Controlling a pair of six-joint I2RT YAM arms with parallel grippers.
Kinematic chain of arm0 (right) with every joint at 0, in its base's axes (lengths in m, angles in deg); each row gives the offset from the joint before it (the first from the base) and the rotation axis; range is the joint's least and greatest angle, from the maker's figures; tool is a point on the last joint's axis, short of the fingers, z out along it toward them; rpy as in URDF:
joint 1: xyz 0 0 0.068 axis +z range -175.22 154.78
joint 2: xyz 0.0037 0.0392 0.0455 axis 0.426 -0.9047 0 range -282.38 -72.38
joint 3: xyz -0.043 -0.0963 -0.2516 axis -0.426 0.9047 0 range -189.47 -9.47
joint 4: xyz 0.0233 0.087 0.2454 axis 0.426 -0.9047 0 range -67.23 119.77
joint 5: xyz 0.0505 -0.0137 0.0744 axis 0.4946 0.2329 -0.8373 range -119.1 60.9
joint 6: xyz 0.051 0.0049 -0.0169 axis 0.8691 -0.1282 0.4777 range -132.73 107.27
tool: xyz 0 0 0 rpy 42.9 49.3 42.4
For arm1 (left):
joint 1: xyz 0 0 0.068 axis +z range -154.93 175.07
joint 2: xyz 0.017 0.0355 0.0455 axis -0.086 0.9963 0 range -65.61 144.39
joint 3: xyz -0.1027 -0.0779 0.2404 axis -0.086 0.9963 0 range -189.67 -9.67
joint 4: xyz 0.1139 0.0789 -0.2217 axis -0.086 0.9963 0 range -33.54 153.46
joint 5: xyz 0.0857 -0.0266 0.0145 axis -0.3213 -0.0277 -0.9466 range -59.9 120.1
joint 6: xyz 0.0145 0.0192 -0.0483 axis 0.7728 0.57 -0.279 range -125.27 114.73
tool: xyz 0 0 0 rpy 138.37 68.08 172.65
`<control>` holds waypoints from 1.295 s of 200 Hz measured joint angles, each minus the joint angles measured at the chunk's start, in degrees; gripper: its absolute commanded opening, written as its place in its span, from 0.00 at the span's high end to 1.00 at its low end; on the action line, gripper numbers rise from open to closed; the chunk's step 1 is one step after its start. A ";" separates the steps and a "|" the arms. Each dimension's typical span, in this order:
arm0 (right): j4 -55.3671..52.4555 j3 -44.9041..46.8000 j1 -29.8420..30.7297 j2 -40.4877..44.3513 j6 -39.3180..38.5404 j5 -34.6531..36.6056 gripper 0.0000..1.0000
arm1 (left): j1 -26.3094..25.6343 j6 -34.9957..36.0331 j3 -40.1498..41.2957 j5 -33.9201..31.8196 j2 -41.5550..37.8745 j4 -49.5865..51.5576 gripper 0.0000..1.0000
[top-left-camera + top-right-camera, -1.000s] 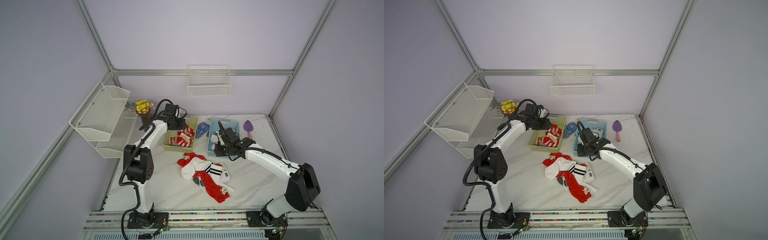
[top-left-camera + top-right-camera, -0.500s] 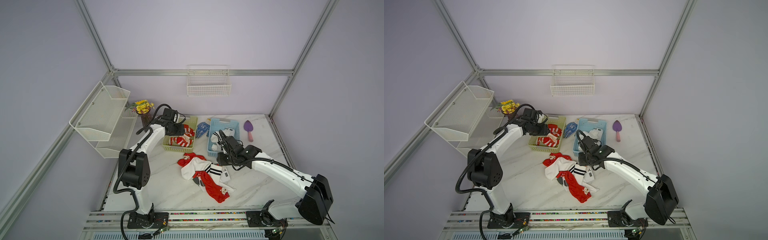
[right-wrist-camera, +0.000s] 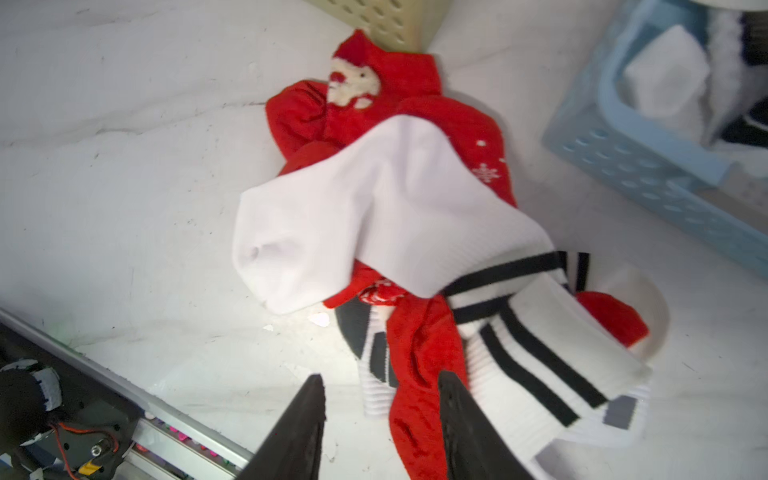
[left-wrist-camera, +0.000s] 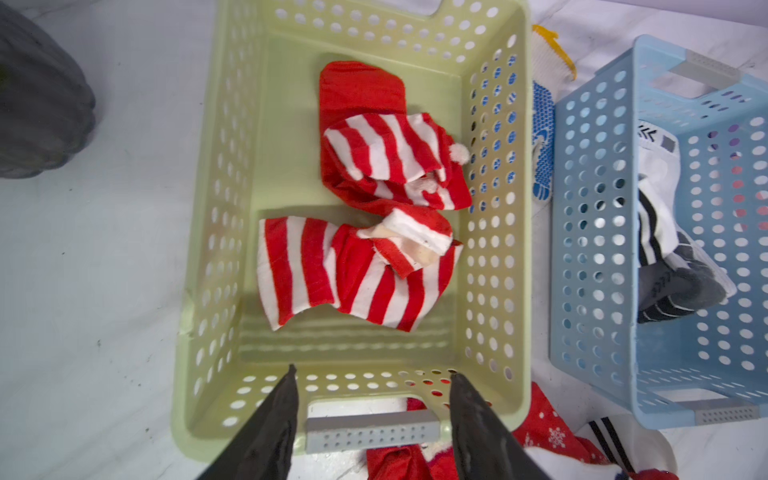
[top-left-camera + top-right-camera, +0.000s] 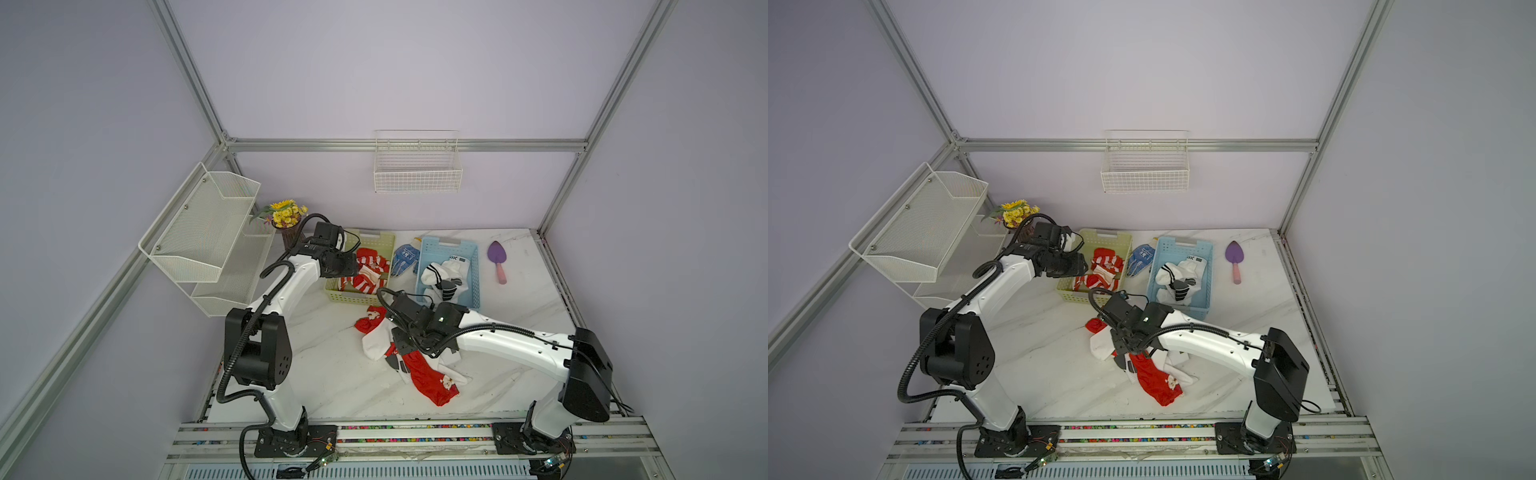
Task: Sort the socks into the basket by color
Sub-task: Pick up the sock at the center of the board.
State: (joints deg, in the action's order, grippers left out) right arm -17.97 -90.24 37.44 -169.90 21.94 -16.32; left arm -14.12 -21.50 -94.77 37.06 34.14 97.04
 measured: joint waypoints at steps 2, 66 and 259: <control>0.00 -0.52 0.46 -0.59 0.00 0.20 0.53 | 0.22 -0.15 0.20 -0.02 -0.04 -0.02 0.42; -1.46 -12.17 6.91 -15.26 -1.55 2.91 0.53 | 5.03 -2.25 4.17 -2.16 -5.77 -1.57 0.41; -4.76 -21.33 7.17 -27.26 -6.93 10.19 0.75 | 5.81 -2.78 5.14 -0.96 -6.64 -2.95 0.41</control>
State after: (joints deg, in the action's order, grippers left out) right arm -22.74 -111.58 44.61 -197.15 15.01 -6.13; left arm -8.31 -24.27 -89.64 36.10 27.49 94.09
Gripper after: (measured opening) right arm 0.293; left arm 0.595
